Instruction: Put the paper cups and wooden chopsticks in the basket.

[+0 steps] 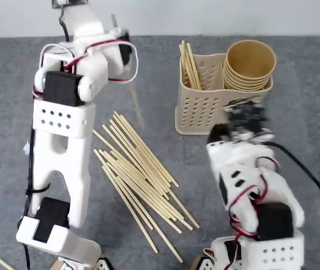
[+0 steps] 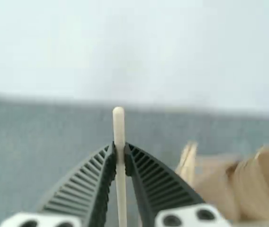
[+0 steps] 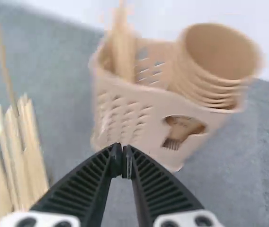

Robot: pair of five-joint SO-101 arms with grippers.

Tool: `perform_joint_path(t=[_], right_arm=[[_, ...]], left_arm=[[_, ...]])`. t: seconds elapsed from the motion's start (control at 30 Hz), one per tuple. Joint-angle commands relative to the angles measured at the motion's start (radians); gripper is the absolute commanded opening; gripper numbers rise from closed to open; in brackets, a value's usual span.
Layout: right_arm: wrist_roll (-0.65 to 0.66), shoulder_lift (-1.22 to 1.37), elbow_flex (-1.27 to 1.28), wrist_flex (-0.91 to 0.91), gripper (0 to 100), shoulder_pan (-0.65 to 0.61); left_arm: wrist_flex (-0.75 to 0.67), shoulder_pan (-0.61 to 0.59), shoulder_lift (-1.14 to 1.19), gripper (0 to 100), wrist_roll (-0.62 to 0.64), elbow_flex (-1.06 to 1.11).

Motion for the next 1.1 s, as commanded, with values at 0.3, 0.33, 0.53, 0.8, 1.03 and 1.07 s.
perform_joint_path(t=[0.3, 0.33, 0.53, 0.8, 1.03, 1.07], right_arm=[[-0.216, -0.038, -0.003, -0.108, 1.7, 0.18], [-0.227, -0.038, 0.002, -0.108, 1.7, 0.18], [-0.233, -0.045, 0.12, -0.237, 1.7, 0.174], [-0.233, -0.045, 0.15, -0.282, 2.1, 0.173], [-0.233, -0.045, 0.152, -0.278, 2.2, 0.173], [-0.233, -0.045, 0.152, -0.278, 2.2, 0.173]], left_arm=[[-0.394, 0.097, -0.048, 1, 0.175, -0.054], [-0.411, 0.109, -0.04, 1, 0.18, -0.053], [-0.417, 0.157, 0.011, 1, 0.178, -0.038], [-0.23, 0.155, 0.081, 13, 0.064, -0.013], [-0.094, 0.112, -0.037, 21, 0.114, -0.015], [-0.072, 0.097, -0.057, 21, 0.112, -0.013]])
